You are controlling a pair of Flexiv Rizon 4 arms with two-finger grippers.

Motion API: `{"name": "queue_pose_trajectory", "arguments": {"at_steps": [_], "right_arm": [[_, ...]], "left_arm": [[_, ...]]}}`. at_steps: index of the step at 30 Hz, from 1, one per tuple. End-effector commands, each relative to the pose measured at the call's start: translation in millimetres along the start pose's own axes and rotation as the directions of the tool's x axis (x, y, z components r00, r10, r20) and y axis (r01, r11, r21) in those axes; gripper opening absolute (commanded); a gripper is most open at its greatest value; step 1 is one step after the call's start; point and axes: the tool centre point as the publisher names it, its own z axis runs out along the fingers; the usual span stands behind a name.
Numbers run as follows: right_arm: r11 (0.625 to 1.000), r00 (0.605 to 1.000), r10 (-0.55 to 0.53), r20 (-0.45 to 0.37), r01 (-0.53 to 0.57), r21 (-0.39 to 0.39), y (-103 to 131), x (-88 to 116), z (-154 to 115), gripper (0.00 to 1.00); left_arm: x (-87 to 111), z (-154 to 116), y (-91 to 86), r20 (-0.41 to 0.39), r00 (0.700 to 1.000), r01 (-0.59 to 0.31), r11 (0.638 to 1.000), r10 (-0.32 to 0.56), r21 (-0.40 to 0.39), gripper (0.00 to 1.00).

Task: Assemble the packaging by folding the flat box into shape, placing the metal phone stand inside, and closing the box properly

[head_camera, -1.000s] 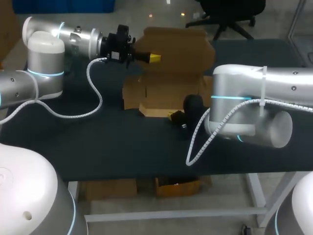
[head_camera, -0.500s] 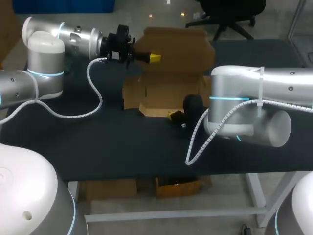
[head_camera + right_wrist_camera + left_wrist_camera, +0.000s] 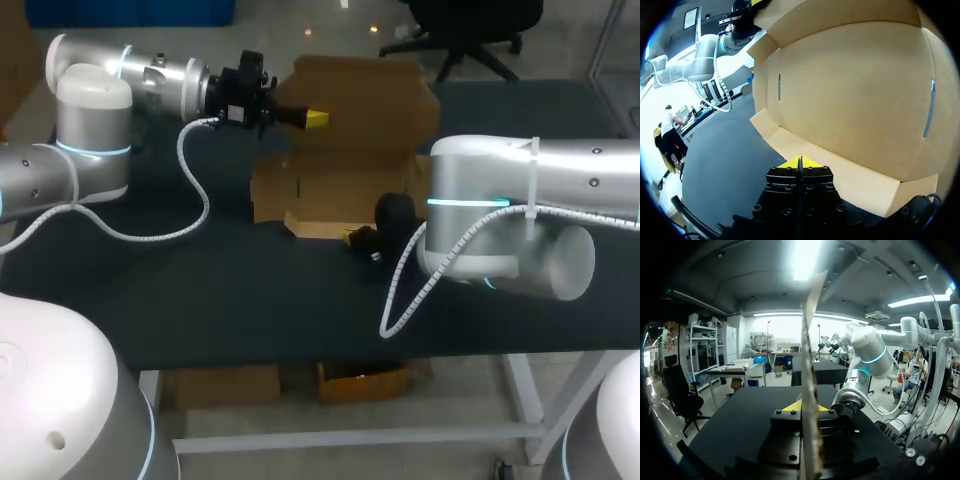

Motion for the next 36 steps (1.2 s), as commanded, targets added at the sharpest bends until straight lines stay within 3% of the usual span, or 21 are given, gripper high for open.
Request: {"name": "queue_pose_trajectory", "arguments": {"at_steps": [1,6,15,24,36], "right_arm": [[1.000,1.000,0.000,0.006,0.000,-0.003,-4,-1,6,0.00],[1.000,1.000,0.000,0.006,0.000,-0.003,-4,-1,6,0.00],[1.000,1.000,0.000,0.006,0.000,-0.003,-4,-1,6,0.00],[1.000,1.000,0.000,0.006,0.000,-0.003,-4,-1,6,0.00],[1.000,1.000,0.000,0.006,0.000,-0.003,-4,-1,6,0.00]], "left_arm": [[1.0,0,0.2,0.001,1.000,0.000,1.000,0.000,-0.001,0.00],[5.4,0,0.1,-0.008,1.000,-0.011,1.000,0.011,-0.015,0.00],[30.6,2,-3.9,-0.011,0.999,-0.030,0.999,0.030,-0.026,0.00],[48.3,6,2.7,-0.028,0.999,-0.019,0.999,0.018,-0.037,0.00],[55.8,6,8.5,-0.021,1.000,0.012,1.000,-0.013,-0.021,0.00]]}}
